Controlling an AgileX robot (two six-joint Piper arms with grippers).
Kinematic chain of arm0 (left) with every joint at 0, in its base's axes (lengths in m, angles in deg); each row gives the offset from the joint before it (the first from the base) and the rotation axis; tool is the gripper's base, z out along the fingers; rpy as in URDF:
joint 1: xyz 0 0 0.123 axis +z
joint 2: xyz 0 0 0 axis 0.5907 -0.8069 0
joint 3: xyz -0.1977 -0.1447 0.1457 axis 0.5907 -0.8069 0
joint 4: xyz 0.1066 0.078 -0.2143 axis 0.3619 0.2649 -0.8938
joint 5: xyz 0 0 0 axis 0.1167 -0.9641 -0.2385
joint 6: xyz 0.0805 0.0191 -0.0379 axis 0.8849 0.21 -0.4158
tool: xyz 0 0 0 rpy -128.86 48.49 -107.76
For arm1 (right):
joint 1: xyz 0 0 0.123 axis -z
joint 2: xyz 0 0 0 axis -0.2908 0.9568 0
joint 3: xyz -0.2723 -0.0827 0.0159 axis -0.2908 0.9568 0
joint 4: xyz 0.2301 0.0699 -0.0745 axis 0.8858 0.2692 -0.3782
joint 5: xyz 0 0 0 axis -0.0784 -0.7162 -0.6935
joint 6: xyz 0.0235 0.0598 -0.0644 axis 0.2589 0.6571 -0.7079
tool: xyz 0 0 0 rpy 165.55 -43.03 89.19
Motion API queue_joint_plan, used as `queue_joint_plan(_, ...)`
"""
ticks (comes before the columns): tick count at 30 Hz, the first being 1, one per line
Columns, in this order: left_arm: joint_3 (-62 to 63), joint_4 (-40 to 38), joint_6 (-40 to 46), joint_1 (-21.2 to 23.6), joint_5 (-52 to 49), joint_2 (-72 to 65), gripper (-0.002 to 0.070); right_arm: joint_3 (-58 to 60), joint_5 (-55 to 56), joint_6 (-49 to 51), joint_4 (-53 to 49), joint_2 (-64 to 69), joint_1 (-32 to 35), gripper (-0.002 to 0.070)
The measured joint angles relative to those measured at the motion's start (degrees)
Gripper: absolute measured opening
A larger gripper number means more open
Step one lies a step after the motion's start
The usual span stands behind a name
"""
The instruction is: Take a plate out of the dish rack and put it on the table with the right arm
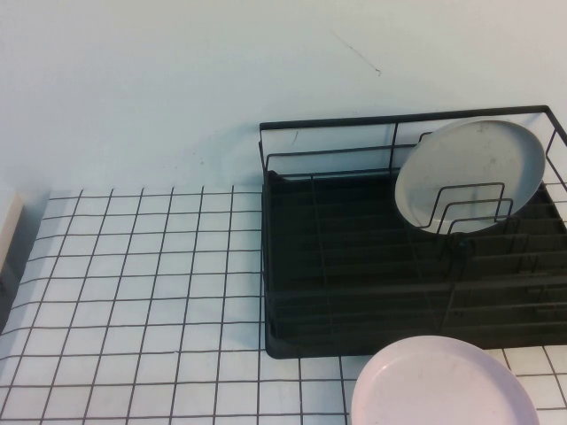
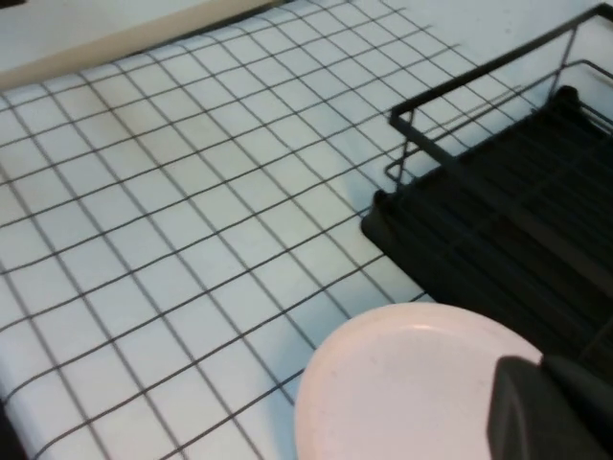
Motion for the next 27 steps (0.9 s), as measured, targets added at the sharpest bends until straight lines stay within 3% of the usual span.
queue_joint_plan(3, 0.0, 0.0, 0.0, 0.0, 0.0, 0.0, -0.0003, 0.1, -4.9, 0.7, -1.3, -3.1, 0.0, -0.0002)
queue_joint_plan(7, 0.0, 0.0, 0.0, 0.0, 0.0, 0.0, -0.0003, 0.7, -6.9, 8.2, -11.9, -6.2, 0.0, -0.0002)
queue_joint_plan(12, 0.0, 0.0, 0.0, 0.0, 0.0, 0.0, -0.0003, 0.9, 1.2, 15.6, -22.3, -13.0, 0.0, -0.0002)
queue_joint_plan(17, 0.0, 0.0, 0.0, 0.0, 0.0, 0.0, -0.0003, 3.3, 8.3, 21.9, -25.5, -22.6, 0.0, -0.0002)
queue_joint_plan(24, 0.0, 0.0, 0.0, 0.0, 0.0, 0.0, -0.0003, 18.5, 33.4, 25.4, -31.0, -31.1, 0.0, -0.0002)
queue_joint_plan(27, 0.0, 0.0, 0.0, 0.0, 0.0, 0.0, -0.0003, 28.0, 46.1, 34.9, -39.3, -31.1, 0.1, -0.0002)
